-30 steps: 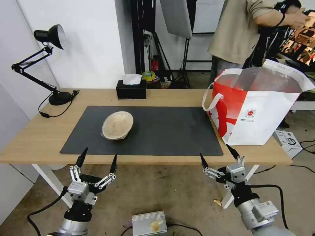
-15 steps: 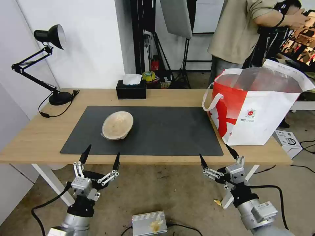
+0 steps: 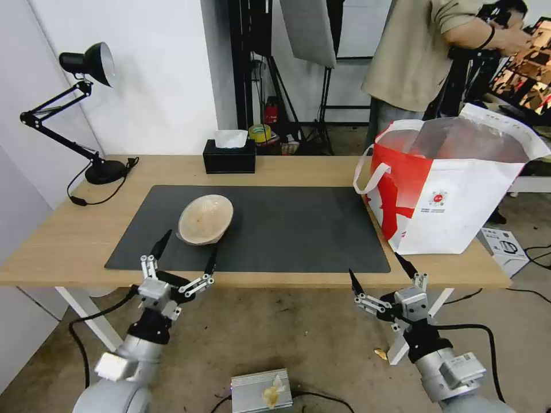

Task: Pick up the trash from the table and place it into the takeout bag.

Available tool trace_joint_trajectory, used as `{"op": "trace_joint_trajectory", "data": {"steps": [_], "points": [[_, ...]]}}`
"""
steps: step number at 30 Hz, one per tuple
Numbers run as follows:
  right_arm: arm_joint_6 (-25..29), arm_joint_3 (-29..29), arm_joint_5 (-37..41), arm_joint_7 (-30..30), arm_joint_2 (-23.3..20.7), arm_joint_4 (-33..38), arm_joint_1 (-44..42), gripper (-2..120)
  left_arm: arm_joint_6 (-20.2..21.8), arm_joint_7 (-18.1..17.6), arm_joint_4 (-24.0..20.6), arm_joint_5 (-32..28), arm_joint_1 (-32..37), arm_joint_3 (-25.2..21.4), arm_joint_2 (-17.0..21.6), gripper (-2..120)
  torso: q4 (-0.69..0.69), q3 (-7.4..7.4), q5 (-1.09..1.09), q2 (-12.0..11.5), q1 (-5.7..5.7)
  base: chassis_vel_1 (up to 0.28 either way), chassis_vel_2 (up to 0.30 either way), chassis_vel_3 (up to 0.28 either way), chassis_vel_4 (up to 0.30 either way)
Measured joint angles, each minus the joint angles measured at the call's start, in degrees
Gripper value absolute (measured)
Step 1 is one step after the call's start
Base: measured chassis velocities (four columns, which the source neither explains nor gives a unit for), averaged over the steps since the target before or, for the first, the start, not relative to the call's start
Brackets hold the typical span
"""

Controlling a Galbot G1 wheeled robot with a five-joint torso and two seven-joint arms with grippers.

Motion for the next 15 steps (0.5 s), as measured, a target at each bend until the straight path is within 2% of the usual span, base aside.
{"op": "trace_joint_trajectory", "data": {"steps": [14,15], "points": [[0.0,0.0,0.0,0.0,0.0,0.0,0.0,100,3.7,-1.4,4.7,-1.2,-7.5,4.1,8.6,100,0.00,0.00,0.00,0.0,0.00,0.000,0.000,0.000,0.000],[0.0,0.0,0.0,0.0,0.0,0.0,0.0,100,4.1,-1.4,5.5,-1.7,-8.8,4.6,10.4,100,0.00,0.00,0.00,0.0,0.00,0.000,0.000,0.000,0.000]]}}
